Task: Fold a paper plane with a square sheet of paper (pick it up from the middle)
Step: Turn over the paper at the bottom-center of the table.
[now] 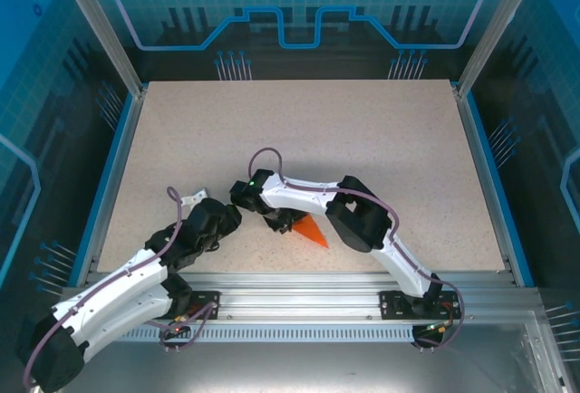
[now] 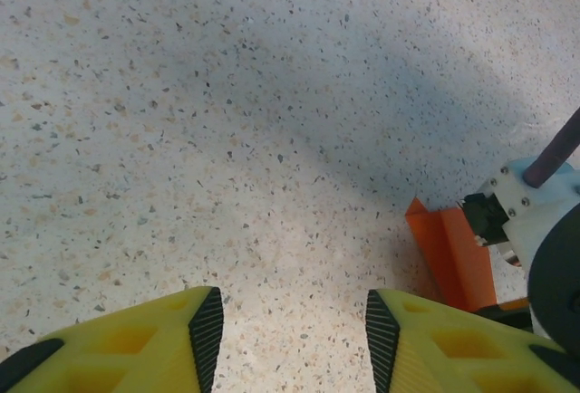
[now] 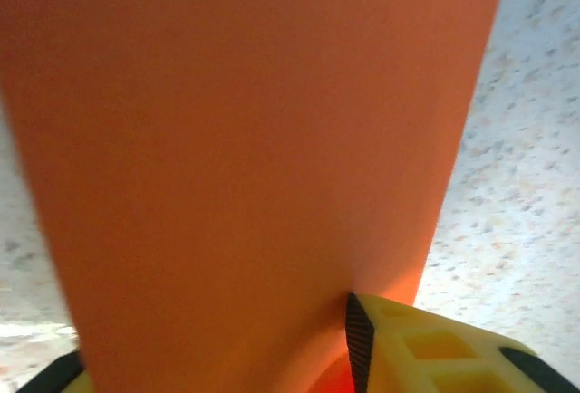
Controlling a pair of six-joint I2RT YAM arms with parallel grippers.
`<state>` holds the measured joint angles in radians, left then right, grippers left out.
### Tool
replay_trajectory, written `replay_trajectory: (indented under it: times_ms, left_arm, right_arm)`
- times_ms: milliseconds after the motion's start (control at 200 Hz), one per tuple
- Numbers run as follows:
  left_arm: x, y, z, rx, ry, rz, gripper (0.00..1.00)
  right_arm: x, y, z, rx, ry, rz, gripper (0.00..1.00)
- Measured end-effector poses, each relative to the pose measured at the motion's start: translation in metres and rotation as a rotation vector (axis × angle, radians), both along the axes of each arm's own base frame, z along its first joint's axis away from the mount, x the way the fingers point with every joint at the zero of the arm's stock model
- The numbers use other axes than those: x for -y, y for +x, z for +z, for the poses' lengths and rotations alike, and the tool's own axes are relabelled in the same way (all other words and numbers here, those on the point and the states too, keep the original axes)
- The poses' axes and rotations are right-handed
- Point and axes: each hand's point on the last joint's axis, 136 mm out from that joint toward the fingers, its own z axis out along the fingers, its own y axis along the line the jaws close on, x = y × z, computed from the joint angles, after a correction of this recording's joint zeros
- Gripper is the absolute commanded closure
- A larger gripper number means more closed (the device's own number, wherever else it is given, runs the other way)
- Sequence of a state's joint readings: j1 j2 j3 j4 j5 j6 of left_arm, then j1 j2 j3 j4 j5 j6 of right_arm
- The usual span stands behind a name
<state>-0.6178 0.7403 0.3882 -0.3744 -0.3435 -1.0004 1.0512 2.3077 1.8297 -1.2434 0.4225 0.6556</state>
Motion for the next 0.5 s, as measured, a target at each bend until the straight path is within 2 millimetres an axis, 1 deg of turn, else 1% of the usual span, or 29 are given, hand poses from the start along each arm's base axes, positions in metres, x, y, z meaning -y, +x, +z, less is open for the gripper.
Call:
replay_trajectory:
  times_ms: [55, 110, 155, 245, 310, 390, 465, 500]
  left_arm:
    - [0.001, 0.0, 0.0, 0.001, -0.004, -0.002, 0.49]
    - [0.001, 0.0, -0.001, -0.005, -0.001, -0.003, 0.49]
    - [0.002, 0.0, -0.003, -0.012, 0.002, -0.006, 0.48]
    - [0.003, -0.001, -0.005, -0.023, 0.002, -0.015, 0.47]
    - [0.006, -0.001, -0.007, -0.032, -0.002, -0.025, 0.47]
    - [0.012, -0.001, -0.012, -0.054, -0.011, -0.049, 0.46]
    - [0.02, -0.001, -0.016, -0.082, -0.021, -0.078, 0.46]
    - [0.024, -0.001, -0.018, -0.094, -0.03, -0.091, 0.47]
  right_arm:
    - [-0.002, -0.004, 0.002, -0.021, 0.059, 0.001, 0.45]
    - [-0.01, -0.012, 0.006, -0.056, 0.16, -0.012, 0.39]
    - [-0.017, -0.019, 0.013, -0.08, 0.242, -0.01, 0.35]
    - [-0.028, -0.027, 0.034, -0.107, 0.413, -0.014, 0.29]
    - [-0.032, -0.028, 0.052, -0.113, 0.53, -0.016, 0.27]
    - [-0.031, -0.026, 0.07, -0.111, 0.65, -0.024, 0.28]
    - [-0.022, -0.023, 0.081, -0.107, 0.736, -0.047, 0.39]
    - [-0.015, -0.022, 0.083, -0.107, 0.768, -0.062, 0.48]
